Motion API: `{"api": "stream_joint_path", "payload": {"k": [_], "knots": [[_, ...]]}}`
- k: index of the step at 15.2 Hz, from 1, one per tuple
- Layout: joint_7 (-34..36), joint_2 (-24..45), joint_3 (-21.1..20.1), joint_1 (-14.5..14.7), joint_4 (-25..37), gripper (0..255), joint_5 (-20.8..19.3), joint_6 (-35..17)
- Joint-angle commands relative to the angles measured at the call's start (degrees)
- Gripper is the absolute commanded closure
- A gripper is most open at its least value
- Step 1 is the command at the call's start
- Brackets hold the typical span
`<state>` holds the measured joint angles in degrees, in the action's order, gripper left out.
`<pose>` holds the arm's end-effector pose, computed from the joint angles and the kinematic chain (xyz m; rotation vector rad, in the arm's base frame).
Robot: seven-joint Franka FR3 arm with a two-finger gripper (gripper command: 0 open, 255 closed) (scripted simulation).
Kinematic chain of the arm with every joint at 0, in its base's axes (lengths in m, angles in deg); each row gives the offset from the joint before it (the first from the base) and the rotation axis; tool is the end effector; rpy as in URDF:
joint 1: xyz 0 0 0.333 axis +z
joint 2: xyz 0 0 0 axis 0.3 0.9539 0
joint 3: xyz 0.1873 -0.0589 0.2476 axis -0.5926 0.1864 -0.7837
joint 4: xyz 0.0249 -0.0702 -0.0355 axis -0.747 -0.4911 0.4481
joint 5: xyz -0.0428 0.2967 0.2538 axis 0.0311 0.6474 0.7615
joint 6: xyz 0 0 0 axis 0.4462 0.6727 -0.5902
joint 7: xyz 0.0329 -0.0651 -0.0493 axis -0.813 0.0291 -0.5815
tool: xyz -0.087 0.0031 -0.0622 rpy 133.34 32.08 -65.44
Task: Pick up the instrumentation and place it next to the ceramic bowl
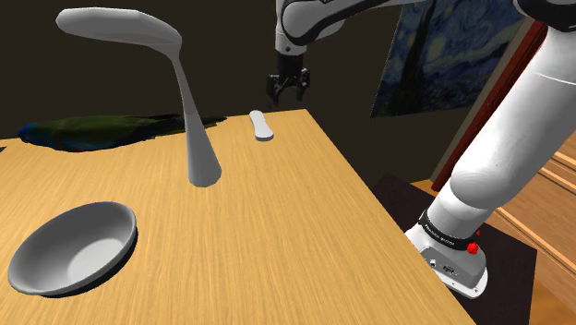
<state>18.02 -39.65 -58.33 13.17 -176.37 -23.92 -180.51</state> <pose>0.5465 0.0742 0.4614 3.0982 -0.3249 0.0778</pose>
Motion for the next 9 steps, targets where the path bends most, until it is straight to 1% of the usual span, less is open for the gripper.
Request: {"api": "stream_joint_path", "payload": {"k": [1, 5, 9], "knots": [[2.77, 5.35, -0.25, 0.15, 4.43, 0, -0.72, -0.32], [7.04, 14.97, 0.10, 0.72, 12.94, 0, -1.77, -0.42], [10.62, 24.81, 0.93, 1.60, 22.97, 0, -2.33, 0.61]]}}
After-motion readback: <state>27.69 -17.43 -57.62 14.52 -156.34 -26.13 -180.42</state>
